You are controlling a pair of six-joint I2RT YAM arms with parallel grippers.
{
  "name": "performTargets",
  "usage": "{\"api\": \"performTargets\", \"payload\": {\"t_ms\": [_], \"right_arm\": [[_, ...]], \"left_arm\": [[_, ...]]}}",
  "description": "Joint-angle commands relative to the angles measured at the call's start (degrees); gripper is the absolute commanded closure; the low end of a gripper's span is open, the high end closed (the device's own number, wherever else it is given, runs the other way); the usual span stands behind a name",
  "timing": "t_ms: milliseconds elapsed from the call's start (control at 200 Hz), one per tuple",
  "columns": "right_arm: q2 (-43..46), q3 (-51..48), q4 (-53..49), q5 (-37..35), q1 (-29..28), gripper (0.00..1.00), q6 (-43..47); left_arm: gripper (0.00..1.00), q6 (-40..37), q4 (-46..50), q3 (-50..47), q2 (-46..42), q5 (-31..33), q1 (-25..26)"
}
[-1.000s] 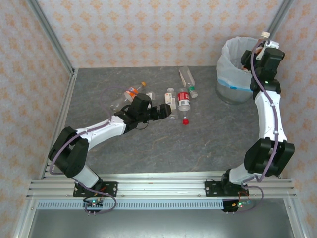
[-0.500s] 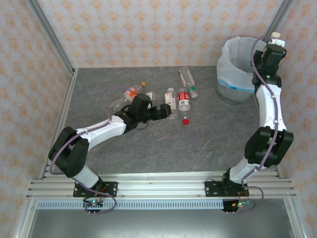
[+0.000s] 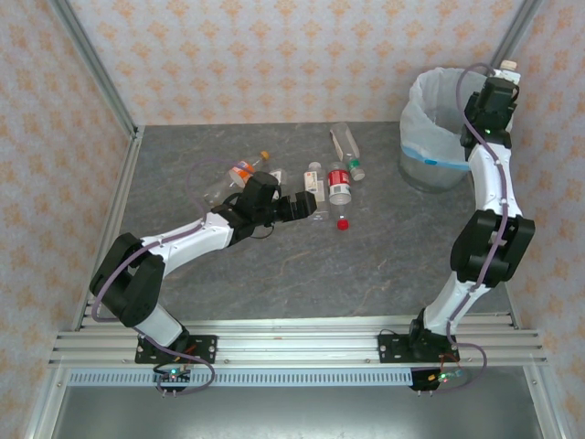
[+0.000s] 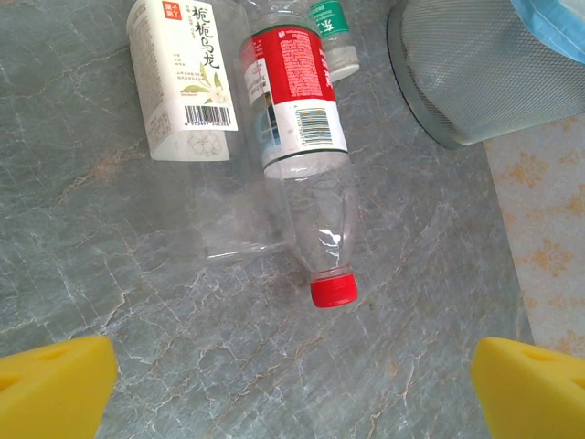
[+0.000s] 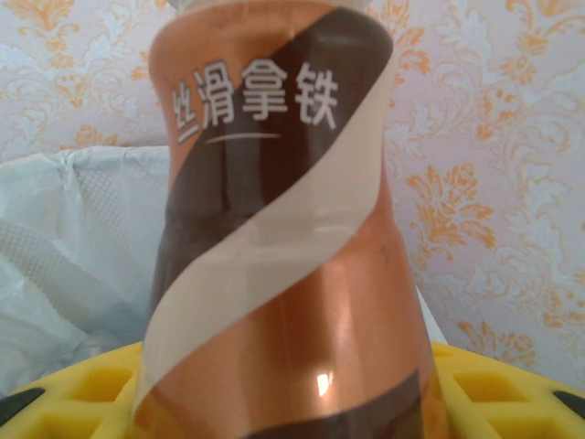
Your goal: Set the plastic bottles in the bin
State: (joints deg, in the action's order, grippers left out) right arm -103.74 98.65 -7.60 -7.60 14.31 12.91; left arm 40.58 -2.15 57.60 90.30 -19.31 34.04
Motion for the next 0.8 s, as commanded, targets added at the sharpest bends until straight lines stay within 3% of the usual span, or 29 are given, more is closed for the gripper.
{"api": "performTargets", "payload": {"t_ms": [0, 175, 315, 796], "right_arm": [[-0.8, 2.0, 1.1, -1.8, 0.2, 0.72, 0.6], [-0.5, 2.1, 0.3, -1.8, 0.2, 0.48, -0.3], [0.0, 2.3, -0.3, -1.8, 0.2, 0.38, -0.2], [1.7, 2.3, -1.0, -1.0, 0.2, 0.15, -0.8]], "left_arm": [[0.0, -0.7, 1.1, 1.7, 0.2, -0.1, 0.2], [0.0, -0.9, 1.1, 1.9, 0.7, -0.1, 0.2], [0.0, -0.9, 1.1, 2.1, 1.2, -0.3, 0.2], [0.0, -1.0, 1.2, 1.1, 0.6, 0.0, 0.2]]}}
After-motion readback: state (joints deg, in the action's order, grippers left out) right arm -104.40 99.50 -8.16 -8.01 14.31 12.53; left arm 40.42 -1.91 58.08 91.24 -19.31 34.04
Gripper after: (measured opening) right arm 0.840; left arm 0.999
